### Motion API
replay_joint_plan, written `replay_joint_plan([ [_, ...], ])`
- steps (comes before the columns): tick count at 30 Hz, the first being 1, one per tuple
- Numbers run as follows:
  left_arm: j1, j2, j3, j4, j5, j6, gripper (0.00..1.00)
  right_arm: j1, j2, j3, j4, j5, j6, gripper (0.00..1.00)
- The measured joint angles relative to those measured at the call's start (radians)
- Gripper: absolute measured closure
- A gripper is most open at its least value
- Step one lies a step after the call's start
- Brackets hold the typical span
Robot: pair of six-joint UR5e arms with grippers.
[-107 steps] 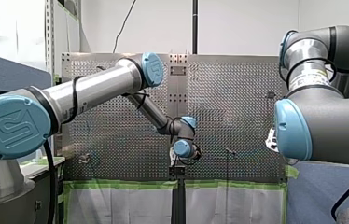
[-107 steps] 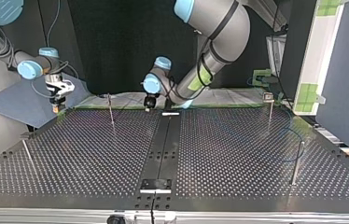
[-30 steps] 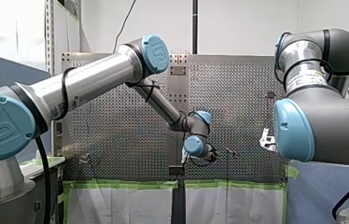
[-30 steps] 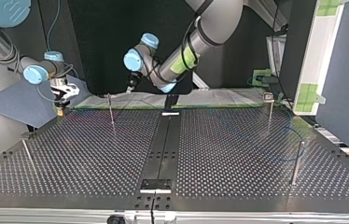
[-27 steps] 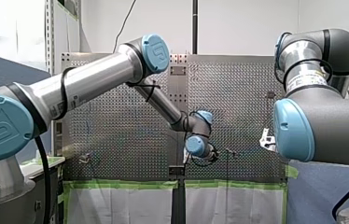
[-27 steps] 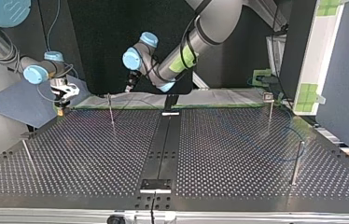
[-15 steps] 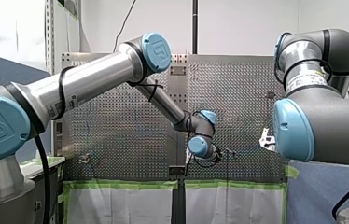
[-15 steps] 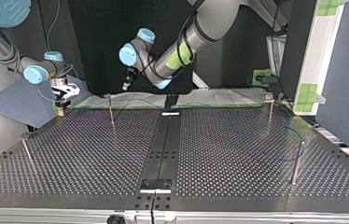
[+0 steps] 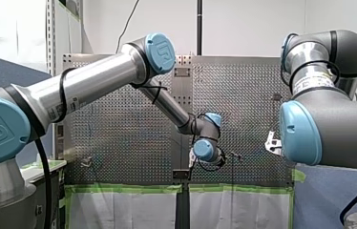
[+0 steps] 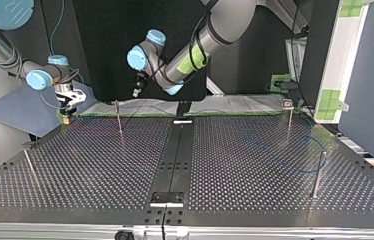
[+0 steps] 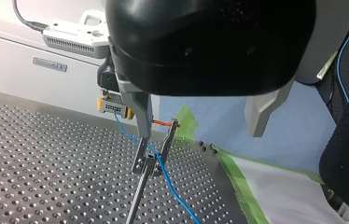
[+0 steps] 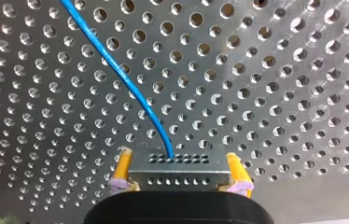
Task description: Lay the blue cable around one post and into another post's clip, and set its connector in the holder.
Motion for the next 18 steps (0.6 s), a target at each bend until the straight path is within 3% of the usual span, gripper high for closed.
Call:
replay_joint_plan([
  [4, 0.0, 0.0, 0.0, -0.006, -0.015, 0.001, 0.0, 0.0, 0.001, 0.0, 0.001, 0.0, 0.0, 1.0],
  [11, -0.004, 0.019, -0.025, -0.05, -0.081, 0.004, 0.0, 0.0, 0.002, 0.0, 0.005, -0.003, 0.0, 1.0],
  [18, 0.002, 0.079, -0.086, -0.009, -0.138, -0.003, 0.0, 0.001, 0.002, 0.0, 0.007, -0.004, 0.0, 1.0],
])
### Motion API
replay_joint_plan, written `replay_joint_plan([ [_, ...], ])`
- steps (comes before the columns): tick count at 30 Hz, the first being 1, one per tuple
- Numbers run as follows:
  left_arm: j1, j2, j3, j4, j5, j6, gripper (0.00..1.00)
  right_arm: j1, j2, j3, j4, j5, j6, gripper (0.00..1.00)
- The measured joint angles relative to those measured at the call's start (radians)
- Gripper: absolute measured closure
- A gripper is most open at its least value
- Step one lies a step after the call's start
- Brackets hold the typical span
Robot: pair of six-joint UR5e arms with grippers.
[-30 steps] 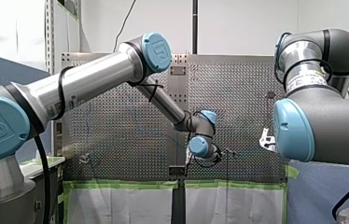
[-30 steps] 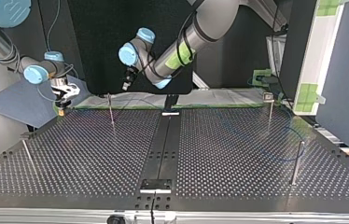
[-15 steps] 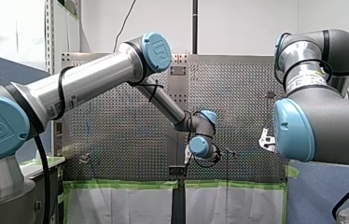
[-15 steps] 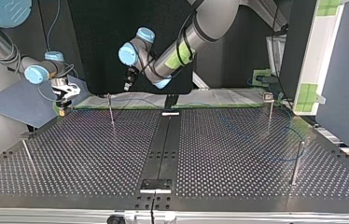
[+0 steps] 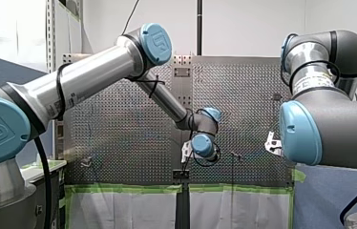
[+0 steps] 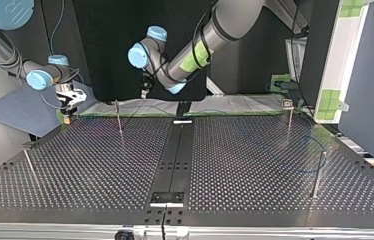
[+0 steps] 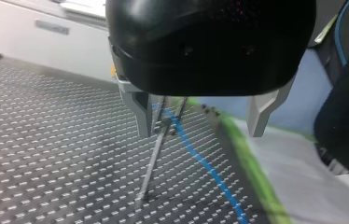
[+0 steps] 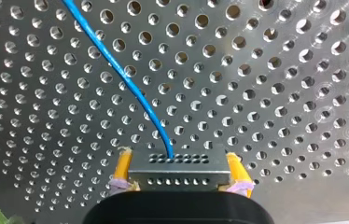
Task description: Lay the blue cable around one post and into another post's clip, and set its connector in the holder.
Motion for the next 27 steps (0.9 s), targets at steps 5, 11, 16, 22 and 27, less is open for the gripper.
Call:
replay_joint_plan([
  [5, 0.004, 0.045, -0.046, 0.045, -0.026, -0.006, 0.0, 0.002, 0.0, 0.0, 0.0, 0.0, 0.0, 1.0],
  [11, 0.009, 0.108, -0.109, 0.107, -0.044, -0.024, 0.0, 0.006, 0.0, 0.0, 0.0, 0.0, 0.0, 1.0],
  [16, 0.008, 0.163, -0.163, 0.116, -0.062, -0.019, 0.0, 0.008, 0.001, 0.0, 0.0, 0.0, 0.0, 1.0],
  [22, -0.003, 0.222, -0.222, 0.115, -0.098, -0.014, 0.0, 0.009, 0.001, 0.0, 0.0, 0.0, 0.0, 1.0],
  [27, 0.006, 0.272, -0.272, 0.155, -0.106, -0.037, 0.0, 0.01, 0.001, 0.0, -0.003, 0.0, 0.001, 1.0],
])
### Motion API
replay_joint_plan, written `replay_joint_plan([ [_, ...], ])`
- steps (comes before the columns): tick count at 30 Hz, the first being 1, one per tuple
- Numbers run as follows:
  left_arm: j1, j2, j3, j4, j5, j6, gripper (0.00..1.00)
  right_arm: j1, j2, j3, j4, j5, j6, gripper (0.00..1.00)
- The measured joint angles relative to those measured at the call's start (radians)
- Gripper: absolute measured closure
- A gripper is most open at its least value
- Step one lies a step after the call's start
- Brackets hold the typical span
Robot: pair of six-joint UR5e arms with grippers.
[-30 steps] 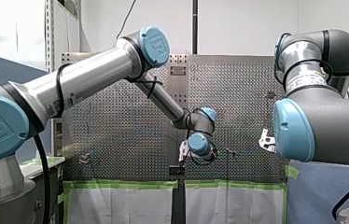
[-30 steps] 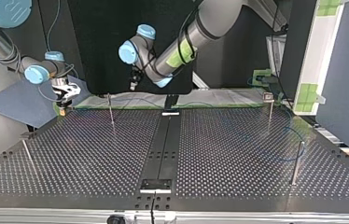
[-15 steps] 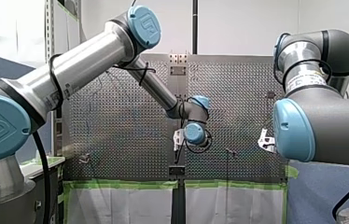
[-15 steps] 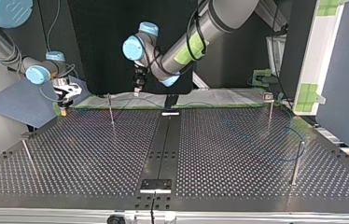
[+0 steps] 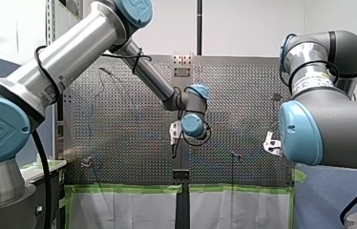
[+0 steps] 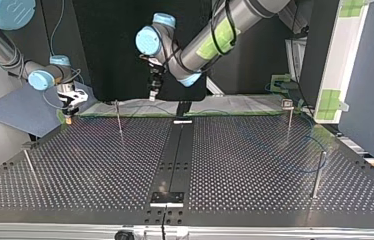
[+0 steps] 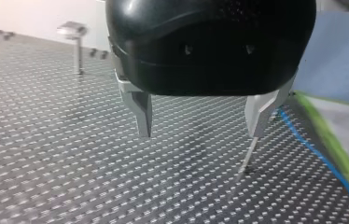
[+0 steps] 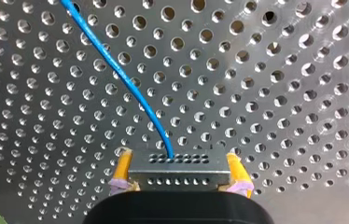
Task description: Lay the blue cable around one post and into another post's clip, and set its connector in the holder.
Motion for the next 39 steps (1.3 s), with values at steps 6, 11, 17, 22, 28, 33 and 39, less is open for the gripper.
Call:
replay_joint_plan([
  [6, 0.004, 0.065, -0.065, 0.064, 0.013, -0.051, 0.0, 0.004, 0.0, 0.0, 0.001, -0.002, -0.001, 1.0],
  [11, 0.001, 0.118, -0.118, 0.117, 0.0, -0.099, 0.0, 0.007, 0.0, 0.0, 0.003, -0.003, -0.001, 1.0],
  [17, 0.007, 0.179, -0.18, 0.179, -0.016, -0.123, 0.0, 0.013, 0.0, 0.0, 0.003, -0.003, 0.004, 1.0],
  [22, 0.009, 0.226, -0.226, 0.225, -0.015, -0.132, 0.0, 0.016, 0.0, 0.0, 0.003, -0.003, 0.006, 1.0],
  [28, 0.009, 0.291, -0.291, 0.29, 0.009, -0.137, 0.0, 0.02, 0.0, 0.0, 0.005, -0.004, 0.005, 1.0],
  [33, 0.012, 0.342, -0.342, 0.341, 0.016, -0.14, 0.0, 0.021, 0.0, 0.0, 0.003, -0.004, 0.006, 1.0],
  [39, 0.024, 0.4, -0.401, 0.399, 0.013, -0.158, 0.0, 0.023, 0.0, 0.0, 0.002, -0.004, 0.007, 1.0],
])
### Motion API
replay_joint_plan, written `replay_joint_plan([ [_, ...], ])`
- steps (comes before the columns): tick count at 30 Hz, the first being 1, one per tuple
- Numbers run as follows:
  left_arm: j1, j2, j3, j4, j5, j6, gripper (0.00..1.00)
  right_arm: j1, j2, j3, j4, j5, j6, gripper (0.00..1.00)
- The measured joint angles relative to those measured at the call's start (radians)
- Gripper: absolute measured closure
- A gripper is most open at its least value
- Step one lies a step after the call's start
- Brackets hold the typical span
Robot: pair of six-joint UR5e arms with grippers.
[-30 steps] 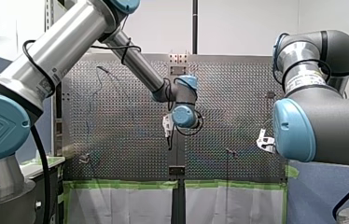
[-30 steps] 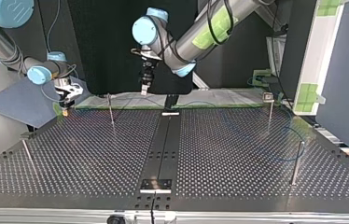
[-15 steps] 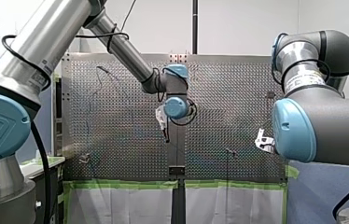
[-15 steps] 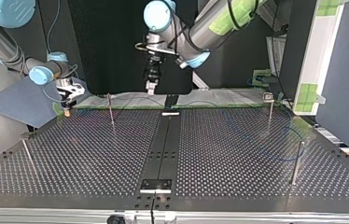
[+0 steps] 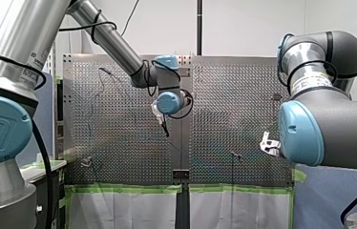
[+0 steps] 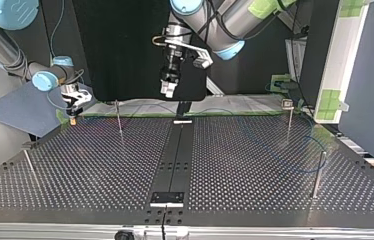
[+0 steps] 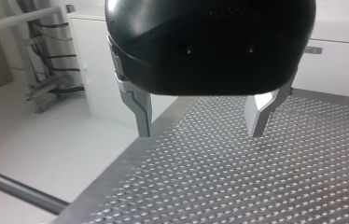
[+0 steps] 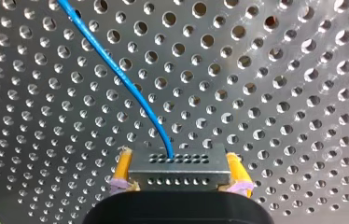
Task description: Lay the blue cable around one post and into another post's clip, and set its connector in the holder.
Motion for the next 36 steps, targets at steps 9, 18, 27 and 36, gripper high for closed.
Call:
replay_joint_plan([
  [9, 0.009, -0.002, -0.097, 0.097, -0.071, 0.029, 0.0, 0.004, 0.0, 0.0, 0.002, -0.002, 0.0, 1.0],
  [18, 0.012, -0.029, -0.193, 0.142, -0.073, 0.033, 0.0, 0.005, 0.0, 0.0, 0.0, -0.003, 0.0, 1.0],
  [27, 0.025, -0.03, -0.273, 0.195, -0.043, 0.016, 0.0, 0.006, 0.001, -0.001, -0.006, -0.002, 0.0, 1.0],
  [36, 0.043, -0.029, -0.357, 0.246, 0.005, -0.002, 0.0, 0.008, 0.001, -0.002, -0.007, -0.005, 0.0, 1.0],
])
